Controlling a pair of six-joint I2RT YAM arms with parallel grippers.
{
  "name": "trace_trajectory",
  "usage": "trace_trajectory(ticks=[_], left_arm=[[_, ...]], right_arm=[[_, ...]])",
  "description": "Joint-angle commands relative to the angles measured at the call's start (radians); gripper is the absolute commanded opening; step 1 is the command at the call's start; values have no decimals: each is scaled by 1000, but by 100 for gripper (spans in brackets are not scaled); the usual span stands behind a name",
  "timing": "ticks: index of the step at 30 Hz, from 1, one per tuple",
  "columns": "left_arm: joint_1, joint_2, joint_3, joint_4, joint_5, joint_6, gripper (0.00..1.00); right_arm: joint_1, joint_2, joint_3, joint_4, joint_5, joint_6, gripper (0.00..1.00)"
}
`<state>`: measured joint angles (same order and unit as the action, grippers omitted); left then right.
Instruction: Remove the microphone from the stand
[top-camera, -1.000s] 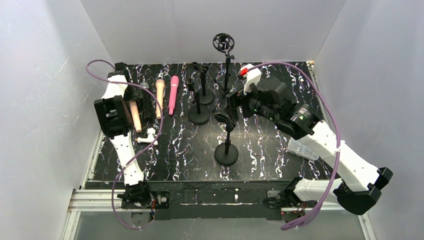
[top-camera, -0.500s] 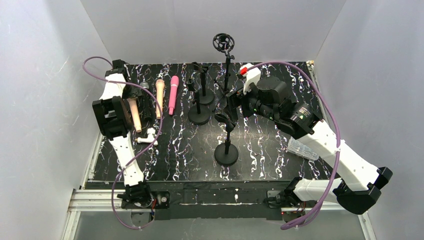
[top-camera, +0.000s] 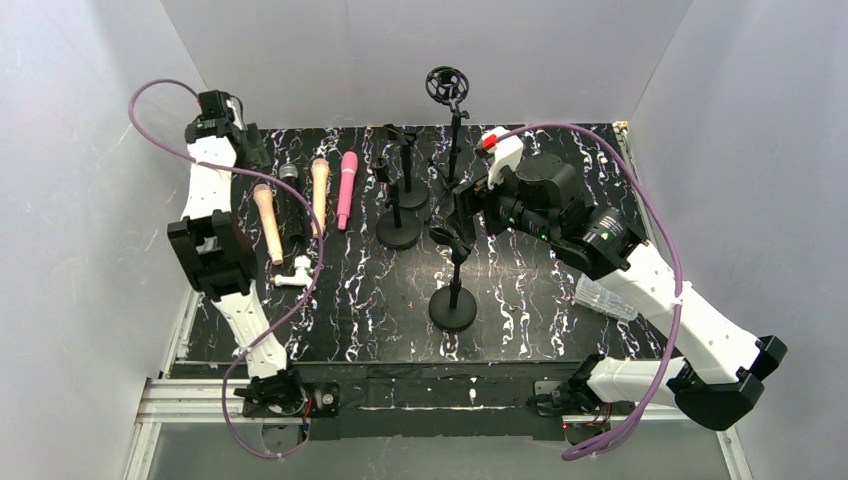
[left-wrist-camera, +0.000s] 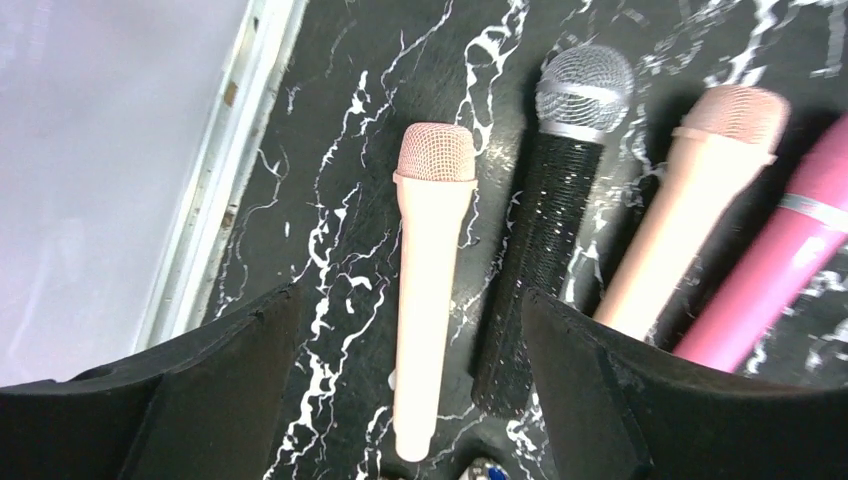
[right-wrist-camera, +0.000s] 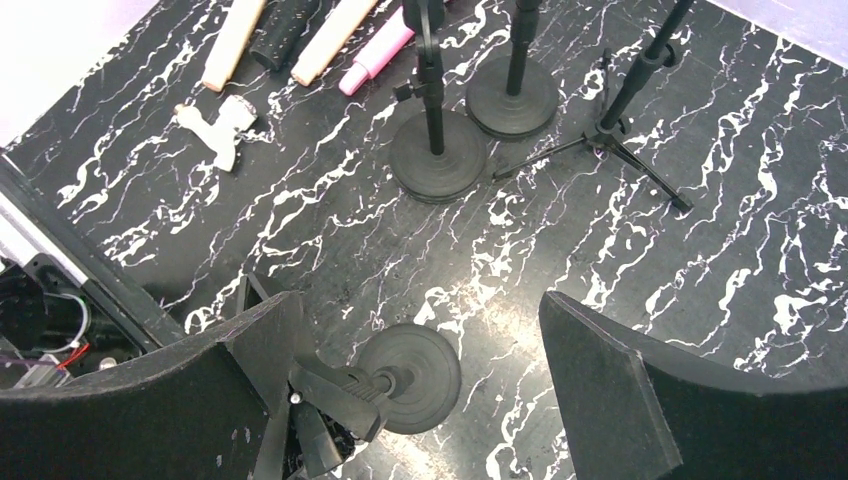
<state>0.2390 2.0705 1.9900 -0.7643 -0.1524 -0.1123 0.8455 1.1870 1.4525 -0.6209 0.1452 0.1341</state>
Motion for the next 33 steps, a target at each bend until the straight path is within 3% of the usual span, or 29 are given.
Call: trace_trajectory(ticks=[1, 8, 18, 24, 29, 33], left_arm=[[-10, -188, -19, -20, 24, -4, 81], [-139, -343, -129, 0, 100, -22, 82], [-324, -535, -335, 90, 253, -98, 84], [-359, -631, -431, 115, 318, -122, 84], [-362, -695, -487, 121, 337, -122, 85], [-363, -725, -523, 126, 354, -121, 86]], right_arm=[[3, -54, -40, 80, -42, 16, 98], [3, -158, -88, 110, -122, 3, 98], [3, -379, -371, 163, -245, 12, 98], [3, -617, -735, 438, -170, 100, 98], [3, -673, -958, 731, -179, 114, 97], [3, -628, -1024, 933, -150, 107, 95]])
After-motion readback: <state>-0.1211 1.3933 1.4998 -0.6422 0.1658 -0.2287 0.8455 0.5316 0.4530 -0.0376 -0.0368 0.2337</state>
